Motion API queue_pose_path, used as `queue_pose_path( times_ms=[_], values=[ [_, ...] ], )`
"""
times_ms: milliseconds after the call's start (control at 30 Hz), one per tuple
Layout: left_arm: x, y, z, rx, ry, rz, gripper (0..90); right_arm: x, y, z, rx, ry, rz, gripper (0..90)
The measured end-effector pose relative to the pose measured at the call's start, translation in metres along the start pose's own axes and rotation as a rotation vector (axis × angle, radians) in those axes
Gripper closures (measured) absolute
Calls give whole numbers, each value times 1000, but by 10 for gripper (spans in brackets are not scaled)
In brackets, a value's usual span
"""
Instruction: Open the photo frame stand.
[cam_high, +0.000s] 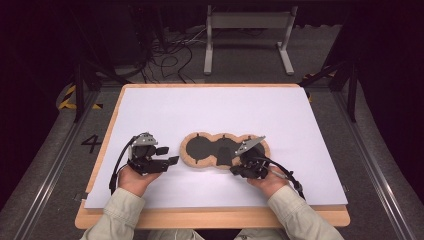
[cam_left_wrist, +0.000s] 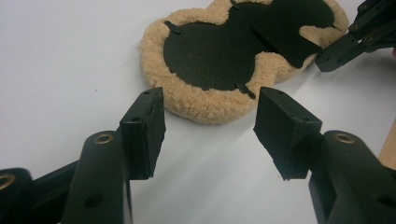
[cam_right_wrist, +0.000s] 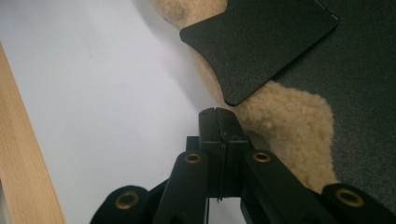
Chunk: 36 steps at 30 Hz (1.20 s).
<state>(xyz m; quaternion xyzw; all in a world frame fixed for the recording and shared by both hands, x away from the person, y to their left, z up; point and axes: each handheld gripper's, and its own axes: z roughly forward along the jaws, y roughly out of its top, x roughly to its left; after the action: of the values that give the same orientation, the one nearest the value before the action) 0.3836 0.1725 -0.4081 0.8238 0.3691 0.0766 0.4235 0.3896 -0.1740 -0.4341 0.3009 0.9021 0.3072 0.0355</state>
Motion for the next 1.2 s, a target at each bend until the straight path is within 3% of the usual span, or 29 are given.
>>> queue_pose_path(
  times_ms=[233, 300, 500, 600, 833, 933, 1033, 1200],
  values=[
    [0, -1, -1, -1, 4, 1, 423, -1, 1, -6, -47, 2, 18, 900],
    [1, -1, -1, -9, -1, -8, 408, 0, 3, -14, -99, -11, 9, 900],
    [3, -1, 0, -17, -25, -44, 376, -4, 6, -22, -163, -29, 23, 900],
    [4, -1, 2, -12, -25, -43, 372, -6, 8, -26, -201, -38, 32, 900],
    [4, 0, 4, -6, -35, -60, 342, -5, 7, -28, -201, -45, 28, 900],
    [6, 1, 1, -29, -69, -88, 283, -4, 6, -40, -202, -58, 11, 900],
    [8, 3, -1, -46, -75, -87, 265, -4, 5, -59, -236, -76, 9, 883],
    [6, 8, -2, -48, -69, -86, 259, -6, 2, -78, -264, -115, 22, 833]
  ],
)
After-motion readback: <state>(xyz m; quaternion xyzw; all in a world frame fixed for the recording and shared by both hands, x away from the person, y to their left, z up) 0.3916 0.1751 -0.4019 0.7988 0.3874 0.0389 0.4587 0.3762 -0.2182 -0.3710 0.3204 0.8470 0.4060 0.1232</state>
